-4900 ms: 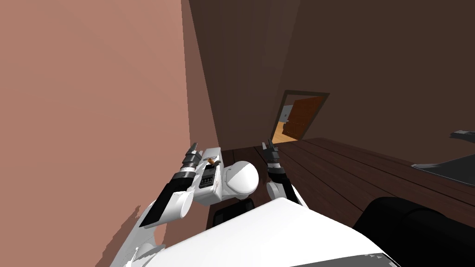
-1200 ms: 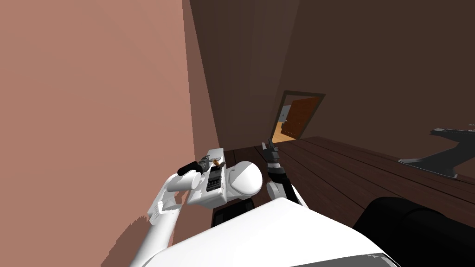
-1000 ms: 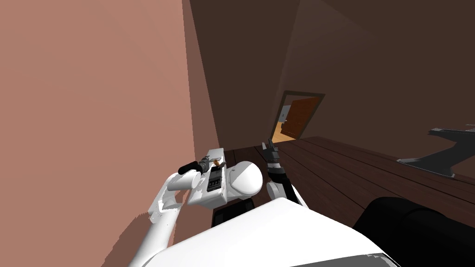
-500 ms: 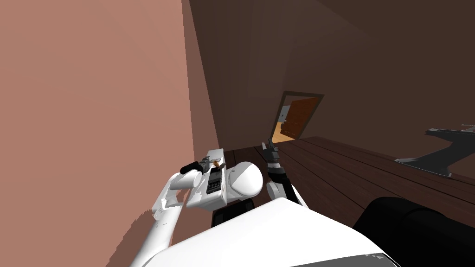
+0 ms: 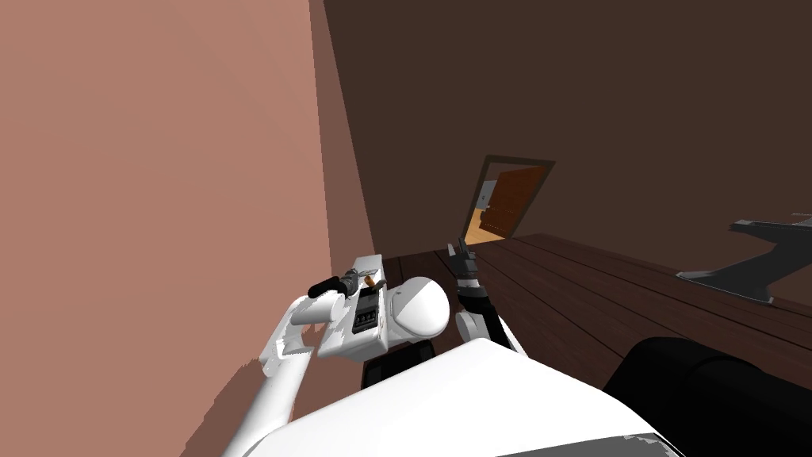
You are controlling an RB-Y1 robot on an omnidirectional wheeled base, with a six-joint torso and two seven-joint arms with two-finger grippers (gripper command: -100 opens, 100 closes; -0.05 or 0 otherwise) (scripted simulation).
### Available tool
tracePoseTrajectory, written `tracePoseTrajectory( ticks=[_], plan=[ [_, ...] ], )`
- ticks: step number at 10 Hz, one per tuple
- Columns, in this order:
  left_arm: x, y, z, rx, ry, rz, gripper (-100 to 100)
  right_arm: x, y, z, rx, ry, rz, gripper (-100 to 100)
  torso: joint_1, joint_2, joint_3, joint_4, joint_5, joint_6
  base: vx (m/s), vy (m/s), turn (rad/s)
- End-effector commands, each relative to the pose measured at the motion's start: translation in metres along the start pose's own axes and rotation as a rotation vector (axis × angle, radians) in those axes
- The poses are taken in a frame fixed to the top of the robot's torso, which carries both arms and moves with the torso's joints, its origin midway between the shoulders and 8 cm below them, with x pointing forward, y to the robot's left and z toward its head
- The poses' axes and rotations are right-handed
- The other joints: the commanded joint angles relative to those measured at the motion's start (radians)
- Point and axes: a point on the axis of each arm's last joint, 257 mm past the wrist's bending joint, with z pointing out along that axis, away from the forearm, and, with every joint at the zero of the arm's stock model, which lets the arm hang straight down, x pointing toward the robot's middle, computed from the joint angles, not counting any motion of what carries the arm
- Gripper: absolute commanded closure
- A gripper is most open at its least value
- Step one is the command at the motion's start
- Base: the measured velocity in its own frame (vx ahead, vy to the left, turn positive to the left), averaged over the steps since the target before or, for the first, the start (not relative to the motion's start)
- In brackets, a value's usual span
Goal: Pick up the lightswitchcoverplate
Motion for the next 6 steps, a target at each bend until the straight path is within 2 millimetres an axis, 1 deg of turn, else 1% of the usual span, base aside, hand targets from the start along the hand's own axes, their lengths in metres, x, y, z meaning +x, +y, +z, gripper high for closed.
tracePoseTrajectory(
  ticks=[1, 2, 3, 4, 5, 6],
  plan=[
    [0.0, 0.0, 0.0, 0.0, 0.0, 0.0, 100, 0.0, 0.0, 0.0, 0.0, 0.0, 0.0, 0, 0.0, 0.0, 0.0, 0.0, 0.0, 0.0, 0.003, -0.01, 0.007],
    [0.0, 0.0, 0.0, 0.0, 0.0, 0.0, 0, 0.0, 0.0, 0.0, 0.0, 0.0, 0.0, 0, 0.0, 0.0, 0.0, 0.0, 0.0, 0.0, 0.002, -0.007, 0.006],
    [0.002, -0.003, -0.007, 0.0, 0.003, 0.0, 100, 0.0, 0.0, 0.0, 0.0, 0.0, 0.0, 0, 0.0, 0.0, 0.0, 0.0, 0.0, 0.0, -0.022, -0.001, 0.01],
    [0.003, -0.005, -0.011, -0.001, 0.004, 0.001, 100, 0.0, 0.0, 0.0, 0.0, 0.0, 0.0, 0, 0.0, 0.002, 0.001, 0.001, 0.0, 0.0, -0.06, 0.006, 0.014],
    [0.002, -0.005, -0.009, 0.003, 0.004, 0.001, 100, 0.0, 0.0, 0.0, 0.0, 0.0, 0.0, 0, 0.001, 0.005, 0.003, 0.001, 0.0, 0.0, -0.028, 0.0, 0.004],
    [0.002, -0.005, -0.01, 0.0, 0.004, 0.001, 0, 0.0, 0.0, 0.0, 0.0, 0.0, 0.0, 0, 0.001, 0.003, 0.002, 0.001, 0.0, 0.0, 0.0, 0.0, 0.0]
  ],
)
